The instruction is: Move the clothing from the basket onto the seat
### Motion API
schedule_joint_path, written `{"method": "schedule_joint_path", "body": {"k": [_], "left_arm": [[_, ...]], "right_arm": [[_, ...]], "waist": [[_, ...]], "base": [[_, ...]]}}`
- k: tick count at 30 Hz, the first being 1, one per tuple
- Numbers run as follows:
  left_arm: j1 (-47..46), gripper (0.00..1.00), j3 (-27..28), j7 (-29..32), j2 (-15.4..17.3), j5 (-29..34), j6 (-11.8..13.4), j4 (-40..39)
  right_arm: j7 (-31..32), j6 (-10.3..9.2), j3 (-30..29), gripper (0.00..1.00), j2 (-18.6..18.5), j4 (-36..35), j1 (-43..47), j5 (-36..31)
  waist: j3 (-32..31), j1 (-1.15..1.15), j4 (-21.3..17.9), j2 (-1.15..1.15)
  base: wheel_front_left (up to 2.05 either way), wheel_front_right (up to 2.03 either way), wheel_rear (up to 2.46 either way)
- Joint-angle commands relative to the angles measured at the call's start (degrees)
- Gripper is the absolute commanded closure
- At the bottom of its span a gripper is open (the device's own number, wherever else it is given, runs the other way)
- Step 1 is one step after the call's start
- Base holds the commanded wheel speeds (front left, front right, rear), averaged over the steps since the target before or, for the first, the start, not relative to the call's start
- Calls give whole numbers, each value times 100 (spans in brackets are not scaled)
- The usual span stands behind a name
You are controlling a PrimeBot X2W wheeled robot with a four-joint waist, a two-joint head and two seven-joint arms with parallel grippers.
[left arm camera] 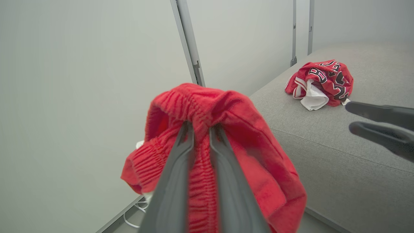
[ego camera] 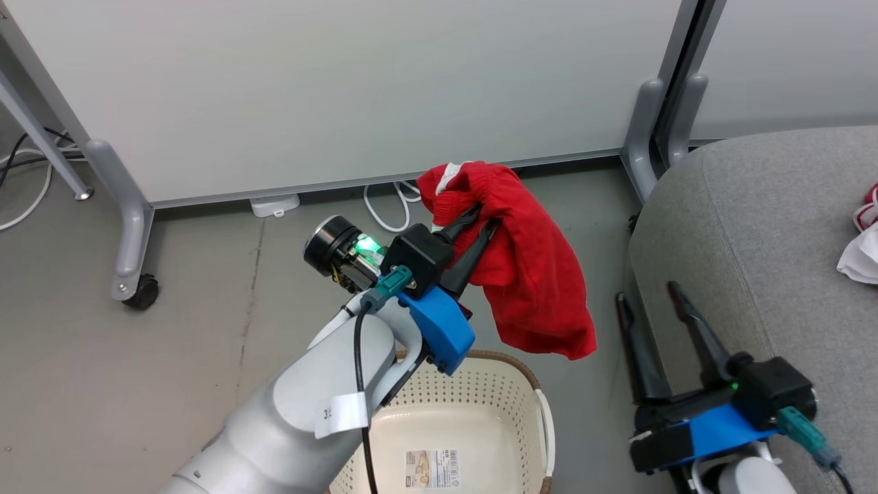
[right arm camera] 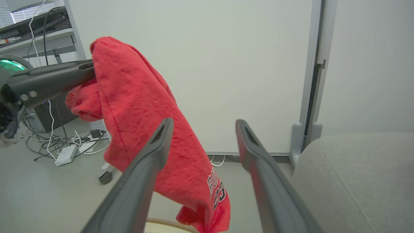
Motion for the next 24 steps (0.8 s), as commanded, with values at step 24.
{"method": "schedule_joint_path", "body": {"k": [24], "left_arm": [[-258,100,-142,-14,-146,72,-12,-57]], "right_arm": [[-4,1,1575,0,-133,1117,-1615,-556]], "waist": [[292,0,147,0]], "base": [[0,0,0]]}}
